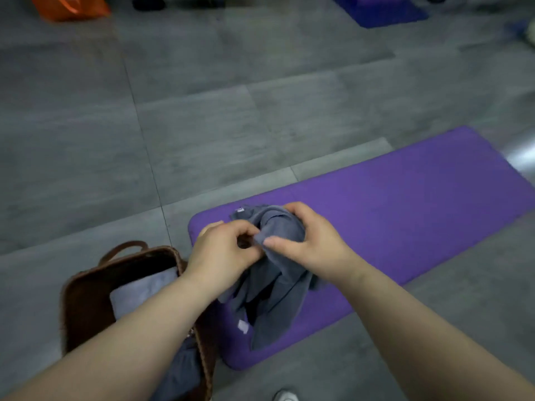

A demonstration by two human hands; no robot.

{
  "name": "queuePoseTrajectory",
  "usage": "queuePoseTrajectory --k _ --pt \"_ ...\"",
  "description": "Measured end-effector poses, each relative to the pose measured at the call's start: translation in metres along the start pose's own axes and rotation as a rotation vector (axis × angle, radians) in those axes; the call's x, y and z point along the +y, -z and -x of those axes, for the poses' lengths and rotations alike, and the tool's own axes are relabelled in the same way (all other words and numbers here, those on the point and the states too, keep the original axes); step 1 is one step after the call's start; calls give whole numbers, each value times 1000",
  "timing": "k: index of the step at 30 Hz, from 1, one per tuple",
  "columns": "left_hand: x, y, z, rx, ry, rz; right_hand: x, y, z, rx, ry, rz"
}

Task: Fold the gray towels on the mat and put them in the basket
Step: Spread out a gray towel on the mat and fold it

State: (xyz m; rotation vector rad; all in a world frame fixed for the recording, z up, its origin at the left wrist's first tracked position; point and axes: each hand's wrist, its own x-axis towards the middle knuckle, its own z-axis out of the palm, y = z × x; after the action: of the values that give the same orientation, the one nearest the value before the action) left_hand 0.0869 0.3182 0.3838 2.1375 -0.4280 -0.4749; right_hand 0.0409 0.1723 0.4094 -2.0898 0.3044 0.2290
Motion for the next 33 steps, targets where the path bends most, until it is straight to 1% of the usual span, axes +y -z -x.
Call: queuePoseTrajectory --k 3,4,7,10,12,16,19,21,23,26,30,31,33 --pt "74 49 4 0 39 63 -66 51 31 -44 -24 202" --pt "98 64 5 -7 29 75 -83 68 40 -27 -9 290" --pt "158 92 10 -106 -35 78 -122 110 66 74 25 517" --pt "207 102 8 -112 -76 108 -142 146 84 191 74 601" --pt "242 99 9 -130 -97 111 -147 172 99 235 72 563" --pt "305 69 0 -148 -153 167 -135 233 116 273 124 442" --pt "350 38 -10 -218 -124 256 -116 284 126 337 188 350" --pt "374 18 -23 -233 -112 318 -103 316 126 372 216 331" --pt "394 -4 -37 -224 -89 344 -87 348 123 396 244 410" --pt "419 -36 -58 -213 -74 292 -63 398 113 353 268 567" --pt "448 -58 -90 -304 -85 144 -40 461 92 295 237 559" --pt "454 -62 -101 -307 -89 131 -34 477 84 279 232 559" --pt "465 -74 -126 -247 -125 93 -24 509 71 243 172 602"
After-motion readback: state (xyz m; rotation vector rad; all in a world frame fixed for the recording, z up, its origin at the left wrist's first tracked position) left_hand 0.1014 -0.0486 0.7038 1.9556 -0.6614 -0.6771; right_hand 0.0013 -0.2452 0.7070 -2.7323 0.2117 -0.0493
